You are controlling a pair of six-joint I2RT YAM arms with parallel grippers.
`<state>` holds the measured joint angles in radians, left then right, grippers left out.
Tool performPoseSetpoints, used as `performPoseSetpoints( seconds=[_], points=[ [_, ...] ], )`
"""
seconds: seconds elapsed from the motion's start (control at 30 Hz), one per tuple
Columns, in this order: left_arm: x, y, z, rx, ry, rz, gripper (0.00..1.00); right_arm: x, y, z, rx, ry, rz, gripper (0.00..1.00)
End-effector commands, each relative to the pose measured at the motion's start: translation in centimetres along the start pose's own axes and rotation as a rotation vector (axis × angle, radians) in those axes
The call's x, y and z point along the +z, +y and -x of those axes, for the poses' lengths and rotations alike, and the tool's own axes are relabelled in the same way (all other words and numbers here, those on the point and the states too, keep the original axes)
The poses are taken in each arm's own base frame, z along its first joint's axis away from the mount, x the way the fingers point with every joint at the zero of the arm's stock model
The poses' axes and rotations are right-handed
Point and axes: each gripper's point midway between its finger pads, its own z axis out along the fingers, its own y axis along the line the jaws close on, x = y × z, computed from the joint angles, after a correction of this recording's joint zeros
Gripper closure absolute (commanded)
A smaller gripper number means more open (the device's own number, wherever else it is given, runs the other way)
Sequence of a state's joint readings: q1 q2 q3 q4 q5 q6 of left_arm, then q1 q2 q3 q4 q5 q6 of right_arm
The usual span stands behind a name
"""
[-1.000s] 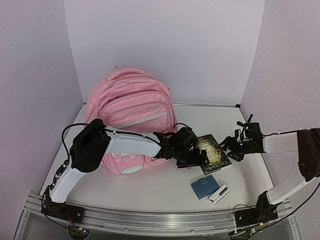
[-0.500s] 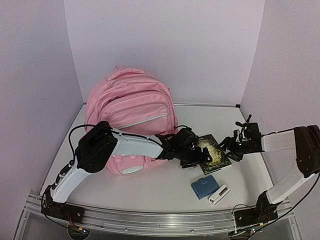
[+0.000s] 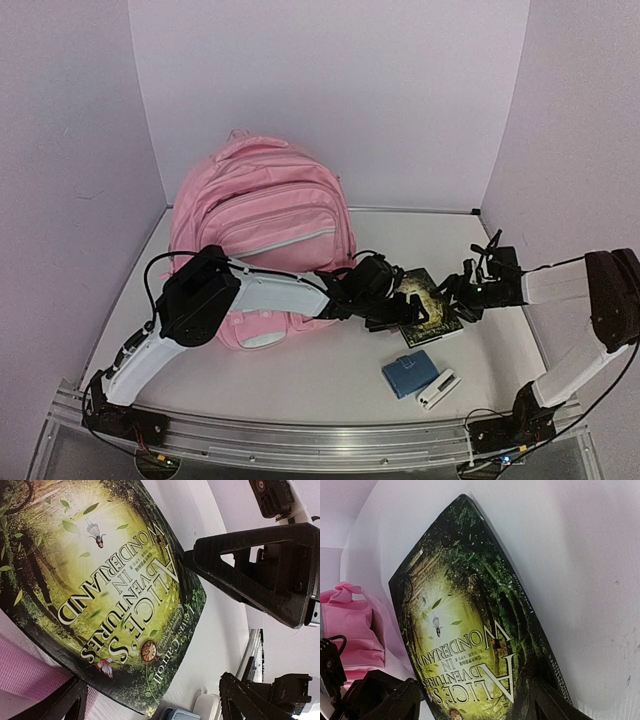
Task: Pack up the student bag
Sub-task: Pick up the book from the center of the board.
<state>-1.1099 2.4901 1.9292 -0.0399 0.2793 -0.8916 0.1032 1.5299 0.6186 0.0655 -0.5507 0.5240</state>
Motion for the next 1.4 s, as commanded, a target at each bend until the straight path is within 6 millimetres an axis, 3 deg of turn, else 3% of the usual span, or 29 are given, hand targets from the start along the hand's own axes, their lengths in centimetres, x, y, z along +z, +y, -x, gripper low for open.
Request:
performPoseSetpoints(
  seconds=[0.0, 0.6, 0.87, 1.37],
  points=[
    [-1.9, -5.3, 4.7, 0.099, -0.161, -0.119, 0.09, 0.4, -1.4, -2.2, 0.025, 0.061, -0.032, 0.26],
    [-3.1, -7.1, 6.1, 0.128, -0.257, -0.177, 0.10, 0.5, -2.0, -2.3, 0.039, 0.055, -0.058, 0.28],
    [-2.3, -6.1, 5.5, 0.100, -0.242, -0.169, 0.39, 0.5, -2.1, -2.2, 0.054, 0.040, -0.058, 0.29],
    [-1.7, -5.8, 5.9, 0.047, -0.257, -0.199, 0.54, 0.2, -1.8, -1.9, 0.066, 0.024, -0.051, 0.30]
  ],
)
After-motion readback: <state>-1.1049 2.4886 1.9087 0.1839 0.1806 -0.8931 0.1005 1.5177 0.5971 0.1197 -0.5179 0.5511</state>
